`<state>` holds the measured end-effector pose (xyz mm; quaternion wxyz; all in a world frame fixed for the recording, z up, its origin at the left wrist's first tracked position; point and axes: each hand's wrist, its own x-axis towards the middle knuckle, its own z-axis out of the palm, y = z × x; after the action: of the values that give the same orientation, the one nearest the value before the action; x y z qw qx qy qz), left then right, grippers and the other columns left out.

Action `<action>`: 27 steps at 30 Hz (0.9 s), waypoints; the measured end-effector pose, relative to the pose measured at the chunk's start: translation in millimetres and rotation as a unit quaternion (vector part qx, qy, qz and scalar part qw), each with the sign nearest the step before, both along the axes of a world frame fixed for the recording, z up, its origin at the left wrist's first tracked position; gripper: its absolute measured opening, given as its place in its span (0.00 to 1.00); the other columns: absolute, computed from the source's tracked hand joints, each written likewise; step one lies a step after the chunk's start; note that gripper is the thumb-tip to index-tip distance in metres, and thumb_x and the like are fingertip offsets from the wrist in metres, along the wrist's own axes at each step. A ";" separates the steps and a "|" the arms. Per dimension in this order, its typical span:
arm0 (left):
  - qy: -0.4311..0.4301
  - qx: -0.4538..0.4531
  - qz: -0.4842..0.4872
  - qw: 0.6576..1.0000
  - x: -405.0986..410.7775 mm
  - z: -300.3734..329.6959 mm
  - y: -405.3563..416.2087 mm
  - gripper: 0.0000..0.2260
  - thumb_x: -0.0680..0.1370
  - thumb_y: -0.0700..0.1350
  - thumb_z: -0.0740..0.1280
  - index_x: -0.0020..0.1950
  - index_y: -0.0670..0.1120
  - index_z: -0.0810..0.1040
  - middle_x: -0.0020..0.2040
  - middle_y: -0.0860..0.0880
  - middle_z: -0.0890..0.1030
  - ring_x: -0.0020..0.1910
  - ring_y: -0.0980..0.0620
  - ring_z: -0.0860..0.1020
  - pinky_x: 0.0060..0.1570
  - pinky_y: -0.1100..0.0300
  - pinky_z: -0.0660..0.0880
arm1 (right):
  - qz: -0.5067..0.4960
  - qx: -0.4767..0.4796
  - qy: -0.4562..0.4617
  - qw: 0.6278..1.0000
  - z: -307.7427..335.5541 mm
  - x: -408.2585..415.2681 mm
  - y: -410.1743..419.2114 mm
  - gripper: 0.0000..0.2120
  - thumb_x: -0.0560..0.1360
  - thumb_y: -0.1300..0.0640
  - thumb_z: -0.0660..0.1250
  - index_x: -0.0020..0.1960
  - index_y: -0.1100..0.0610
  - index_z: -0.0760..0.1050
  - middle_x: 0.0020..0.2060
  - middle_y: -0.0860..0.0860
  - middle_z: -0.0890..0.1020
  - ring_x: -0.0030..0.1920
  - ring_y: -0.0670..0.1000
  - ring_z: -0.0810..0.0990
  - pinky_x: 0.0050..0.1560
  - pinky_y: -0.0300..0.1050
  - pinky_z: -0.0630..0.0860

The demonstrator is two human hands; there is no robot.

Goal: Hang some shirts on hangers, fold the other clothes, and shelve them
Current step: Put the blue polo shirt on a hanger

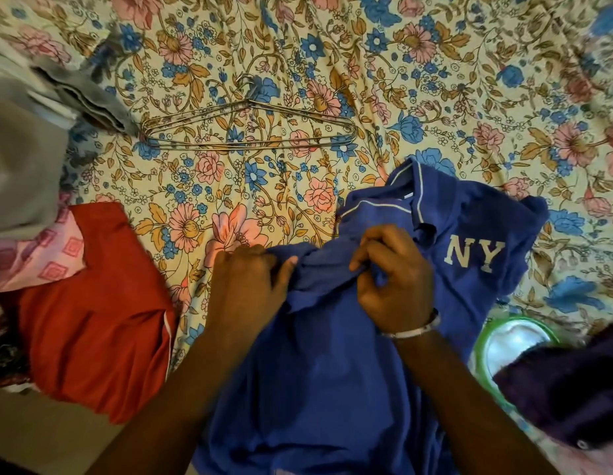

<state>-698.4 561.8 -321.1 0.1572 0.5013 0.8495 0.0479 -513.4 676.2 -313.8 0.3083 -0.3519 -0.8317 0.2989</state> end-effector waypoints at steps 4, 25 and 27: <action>-0.160 0.021 0.031 0.986 0.3 -3.5 10.7 0.23 0.75 0.67 0.63 0.59 0.52 0.81 0.53 0.49 0.77 0.54 0.49 0.73 0.51 0.52 0.74 | -0.028 -0.023 0.004 0.999 -8.3 9.8 -27.1 0.09 0.61 0.74 0.61 0.35 0.62 0.73 0.43 0.54 0.77 0.44 0.55 0.78 0.36 0.52 0.73; -0.319 0.097 0.064 0.941 -27.2 13.0 6.8 0.20 0.78 0.44 0.72 0.62 0.65 0.72 0.56 0.55 0.81 0.55 0.51 0.82 0.54 0.54 0.81 | 0.031 -0.112 0.032 0.993 23.3 -69.3 -5.6 0.18 0.71 0.73 0.61 0.58 0.62 0.76 0.54 0.54 0.81 0.47 0.54 0.80 0.41 0.56 0.79; -0.278 0.174 0.216 0.920 -58.1 13.1 13.2 0.08 0.81 0.46 0.67 0.59 0.54 0.79 0.53 0.49 0.82 0.50 0.50 0.82 0.51 0.49 0.81 | 0.040 -0.121 0.021 0.992 29.1 -87.3 6.2 0.25 0.72 0.73 0.62 0.67 0.59 0.73 0.64 0.53 0.77 0.53 0.57 0.80 0.45 0.58 0.81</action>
<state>-756.4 575.1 -308.0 0.2832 0.2919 0.8372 0.3656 -600.7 682.4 -284.7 0.2688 -0.3467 -0.7961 0.4168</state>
